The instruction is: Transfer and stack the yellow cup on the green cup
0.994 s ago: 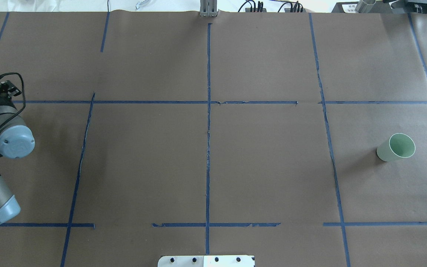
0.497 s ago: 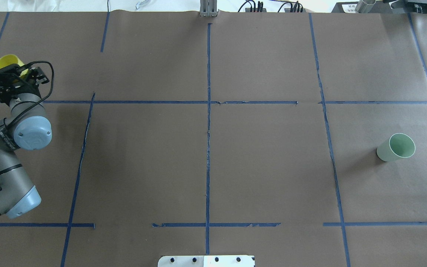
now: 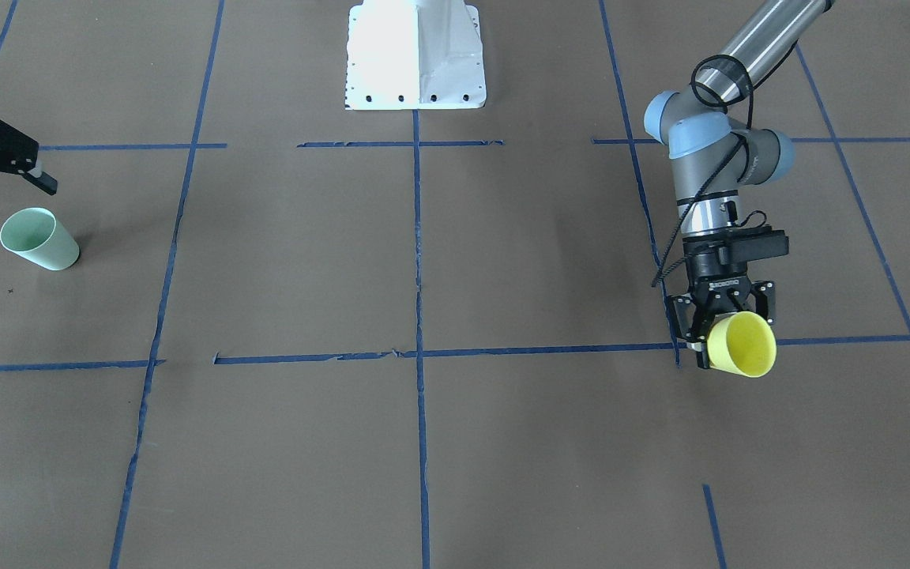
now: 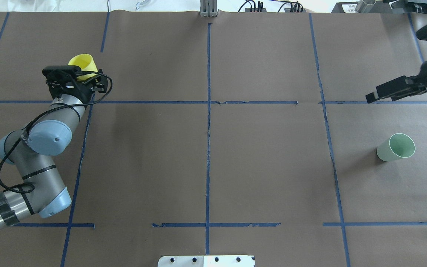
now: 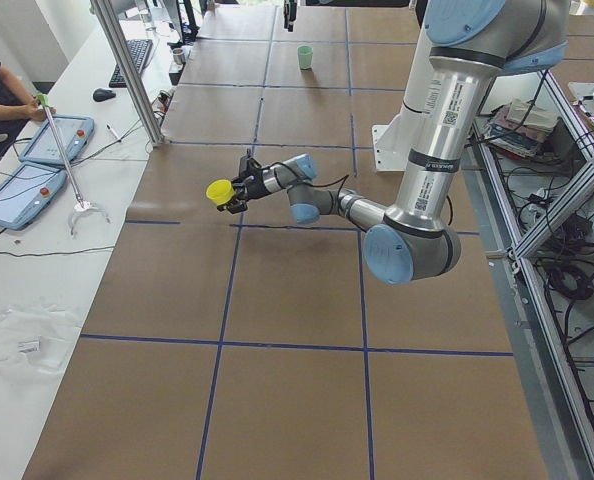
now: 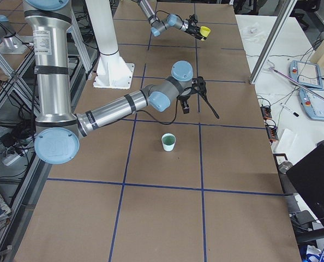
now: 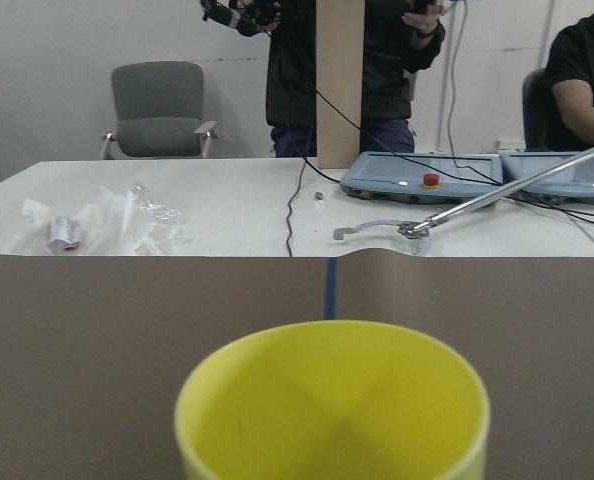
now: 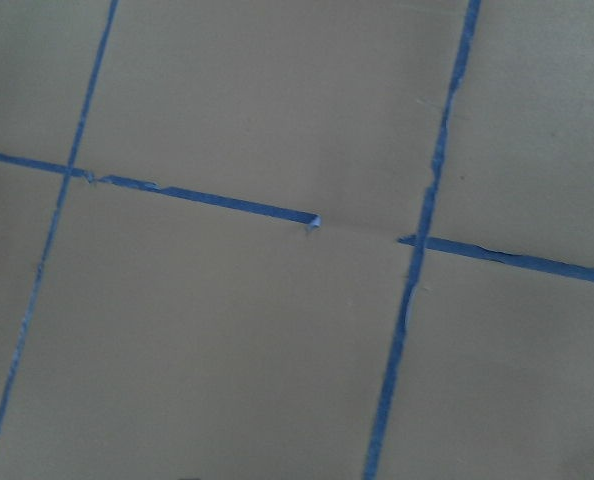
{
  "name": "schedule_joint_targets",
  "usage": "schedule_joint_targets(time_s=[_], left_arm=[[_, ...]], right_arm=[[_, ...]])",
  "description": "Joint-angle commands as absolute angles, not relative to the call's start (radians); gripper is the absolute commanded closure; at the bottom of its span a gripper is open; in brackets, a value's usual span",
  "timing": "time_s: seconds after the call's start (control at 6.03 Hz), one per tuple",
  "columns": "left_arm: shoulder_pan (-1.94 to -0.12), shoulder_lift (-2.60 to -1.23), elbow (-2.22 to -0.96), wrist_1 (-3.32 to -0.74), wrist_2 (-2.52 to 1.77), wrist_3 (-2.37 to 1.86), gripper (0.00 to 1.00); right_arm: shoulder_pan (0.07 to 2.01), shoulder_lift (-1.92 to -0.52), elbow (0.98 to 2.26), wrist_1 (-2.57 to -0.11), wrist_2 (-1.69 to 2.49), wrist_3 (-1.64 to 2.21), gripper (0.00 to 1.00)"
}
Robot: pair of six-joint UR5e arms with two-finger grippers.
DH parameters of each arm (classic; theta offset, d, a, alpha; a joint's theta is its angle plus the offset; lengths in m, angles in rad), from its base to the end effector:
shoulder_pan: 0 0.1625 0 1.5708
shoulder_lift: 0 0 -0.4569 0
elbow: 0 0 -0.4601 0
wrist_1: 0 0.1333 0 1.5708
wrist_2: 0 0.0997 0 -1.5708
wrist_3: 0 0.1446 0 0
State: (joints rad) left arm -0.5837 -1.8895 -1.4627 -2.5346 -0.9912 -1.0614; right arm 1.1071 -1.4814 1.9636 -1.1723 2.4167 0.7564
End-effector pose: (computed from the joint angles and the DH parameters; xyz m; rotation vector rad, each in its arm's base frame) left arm 0.5030 -0.5869 0.4549 1.0311 0.7100 -0.4042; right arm -0.2396 -0.5352 0.3884 0.2237 -1.1135 -0.1115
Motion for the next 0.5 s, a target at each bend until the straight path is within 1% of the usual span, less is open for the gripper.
schedule_joint_targets(time_s=[0.0,0.17,0.33], left_arm=[[-0.555,-1.928,-1.459,-2.717,-1.179,-0.856,0.85],[-0.548,-1.956,-1.456,-2.761,-1.249,-0.788,0.85],[-0.542,-1.977,-1.454,-2.769,-1.32,-0.749,0.84]], right_arm=[[0.981,-1.373,1.967,-1.178,2.241,1.016,0.0],[0.913,-1.306,1.962,-1.222,2.217,1.098,0.0],[0.872,-1.196,1.959,-1.311,2.192,1.185,0.0]])
